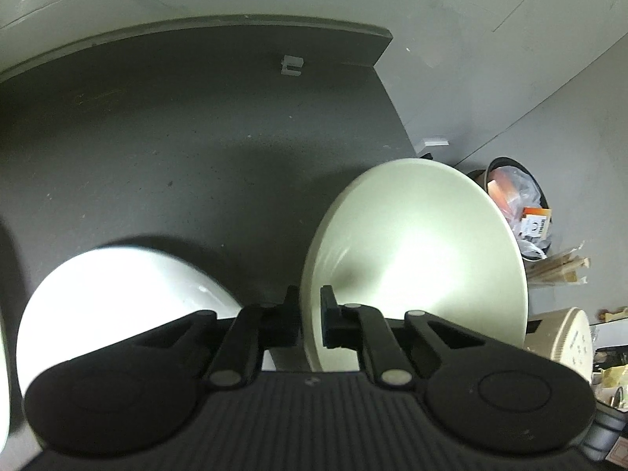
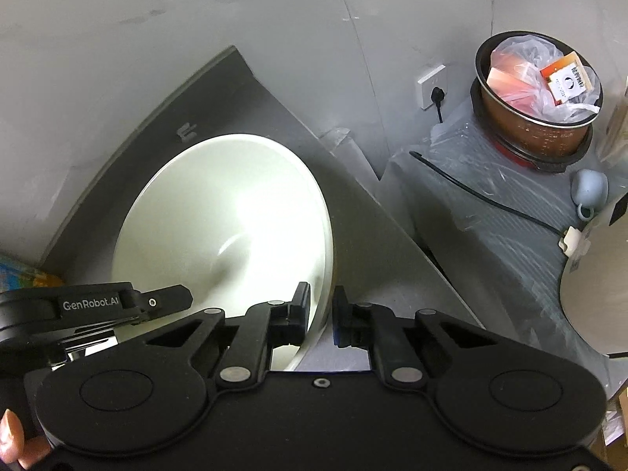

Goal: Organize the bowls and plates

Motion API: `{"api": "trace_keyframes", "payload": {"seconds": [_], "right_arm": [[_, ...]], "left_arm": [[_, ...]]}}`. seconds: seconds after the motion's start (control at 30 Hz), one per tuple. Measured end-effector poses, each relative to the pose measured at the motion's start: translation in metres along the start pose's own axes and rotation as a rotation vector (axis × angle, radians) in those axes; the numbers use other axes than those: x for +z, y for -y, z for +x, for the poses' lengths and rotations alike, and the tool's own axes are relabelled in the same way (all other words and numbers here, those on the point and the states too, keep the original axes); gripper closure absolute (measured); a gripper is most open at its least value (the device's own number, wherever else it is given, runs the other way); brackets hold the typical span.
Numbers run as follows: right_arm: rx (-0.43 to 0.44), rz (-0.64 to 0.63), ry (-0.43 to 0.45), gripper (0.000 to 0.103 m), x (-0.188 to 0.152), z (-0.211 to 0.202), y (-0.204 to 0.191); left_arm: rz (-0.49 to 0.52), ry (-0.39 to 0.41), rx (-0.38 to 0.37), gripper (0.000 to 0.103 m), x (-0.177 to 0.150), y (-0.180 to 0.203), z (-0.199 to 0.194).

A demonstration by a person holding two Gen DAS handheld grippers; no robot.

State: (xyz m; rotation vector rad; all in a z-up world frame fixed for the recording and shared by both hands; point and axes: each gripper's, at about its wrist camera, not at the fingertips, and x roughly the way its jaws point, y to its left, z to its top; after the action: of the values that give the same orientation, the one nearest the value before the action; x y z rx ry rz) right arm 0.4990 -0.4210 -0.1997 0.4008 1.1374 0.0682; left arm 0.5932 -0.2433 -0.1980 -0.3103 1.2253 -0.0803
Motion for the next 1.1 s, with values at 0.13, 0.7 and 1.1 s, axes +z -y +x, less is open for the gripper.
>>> {"api": "trace_keyframes", "payload": {"seconds": [0.13, 0.7, 1.1], "right_arm": [[0.011, -0.007, 0.027, 0.091, -0.003, -0.014, -0.002], [0.080, -0.074, 0.091, 0.090, -0.030, -0.066, -0.012], [0.130, -0.062, 0.097, 0.088, -0.052, -0.096, -0.015]], "left_arm": [[0.005, 0.017, -0.007, 0.095, -0.009, 0.002, -0.013], [-0.016, 0.080, -0.038, 0.097, -0.042, -0.004, -0.072], [-0.020, 0.093, -0.051, 0.097, -0.065, -0.014, -0.101]]}}
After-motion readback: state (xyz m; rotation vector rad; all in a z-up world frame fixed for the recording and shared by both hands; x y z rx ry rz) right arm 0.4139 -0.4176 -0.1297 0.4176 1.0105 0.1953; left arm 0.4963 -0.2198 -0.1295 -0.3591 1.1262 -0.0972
